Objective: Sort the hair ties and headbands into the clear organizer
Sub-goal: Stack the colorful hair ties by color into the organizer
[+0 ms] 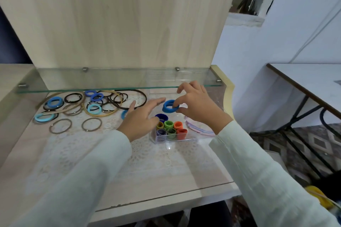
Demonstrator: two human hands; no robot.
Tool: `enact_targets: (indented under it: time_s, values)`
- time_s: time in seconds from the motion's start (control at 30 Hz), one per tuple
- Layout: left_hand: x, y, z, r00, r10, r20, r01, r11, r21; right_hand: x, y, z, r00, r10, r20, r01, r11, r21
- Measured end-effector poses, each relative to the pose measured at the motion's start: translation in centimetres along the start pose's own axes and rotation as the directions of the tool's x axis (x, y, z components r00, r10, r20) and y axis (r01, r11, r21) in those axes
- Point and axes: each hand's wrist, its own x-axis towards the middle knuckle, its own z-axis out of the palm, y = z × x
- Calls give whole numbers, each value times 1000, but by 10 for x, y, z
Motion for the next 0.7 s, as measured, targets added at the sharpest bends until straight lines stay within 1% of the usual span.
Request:
enact_targets:
  time_s: [0.07, 0.17, 0.23, 0.33, 0.43, 0.6, 0.7]
  values:
    - [-1, 3, 4, 1000, 17, -26, -17, 1000, 25, -2, 5, 4, 998, 46, 37, -46, 999, -5]
    - [-8, 4, 14, 992, -18, -122, 12, 999, -52, -4, 10, 12, 991, 98, 94, -98, 995, -1]
    - [-10, -4, 20, 982, 29, -185, -43, 996, -72, -5, 13, 17, 985, 113, 131, -116, 993, 15]
    - [-10, -16, 25, 978, 125, -170, -128, 992, -3, -4, 15, 25, 974, 143, 176, -154, 987, 51]
    - [-8, -22, 28, 972, 172, -159, -167, 985, 47, -1, 15, 31, 967, 155, 204, -169, 984, 54]
    - [-9, -29, 32, 976, 156, -151, -151, 988, 39, 2, 12, 34, 953, 146, 267, -157, 987, 22]
    - [-8, -29, 31, 974, 165, -155, -157, 986, 62, 3, 10, 36, 945, 140, 295, -153, 988, 22]
